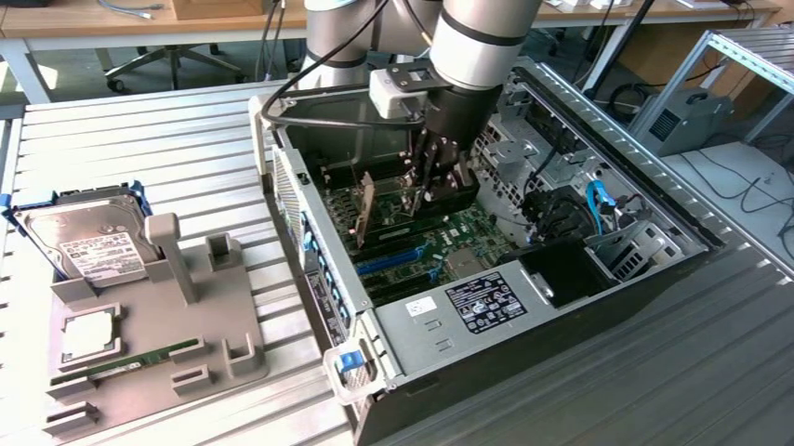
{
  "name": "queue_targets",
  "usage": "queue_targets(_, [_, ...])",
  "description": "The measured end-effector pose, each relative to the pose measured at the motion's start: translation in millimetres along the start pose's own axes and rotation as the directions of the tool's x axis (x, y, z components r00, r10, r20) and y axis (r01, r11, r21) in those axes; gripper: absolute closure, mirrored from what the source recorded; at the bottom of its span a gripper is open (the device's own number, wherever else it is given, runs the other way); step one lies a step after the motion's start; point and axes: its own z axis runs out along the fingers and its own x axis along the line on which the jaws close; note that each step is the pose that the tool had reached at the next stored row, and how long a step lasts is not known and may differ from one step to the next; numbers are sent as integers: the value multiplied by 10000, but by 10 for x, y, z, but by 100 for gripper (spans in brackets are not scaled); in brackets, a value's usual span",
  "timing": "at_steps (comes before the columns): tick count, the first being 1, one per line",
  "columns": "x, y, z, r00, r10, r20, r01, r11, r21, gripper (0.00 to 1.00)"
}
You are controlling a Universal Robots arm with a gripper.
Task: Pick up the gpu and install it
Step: 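Insert the gpu into the slot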
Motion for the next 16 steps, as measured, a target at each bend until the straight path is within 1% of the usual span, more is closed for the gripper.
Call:
queue_targets(7, [34, -1, 6, 10000, 0, 0, 0, 10000, 0, 73])
queue_targets(9, [109, -6, 27, 10000, 0, 0, 0, 10000, 0, 73])
queue_targets(16, [134, -7, 28, 10000, 0, 0, 0, 10000, 0, 73])
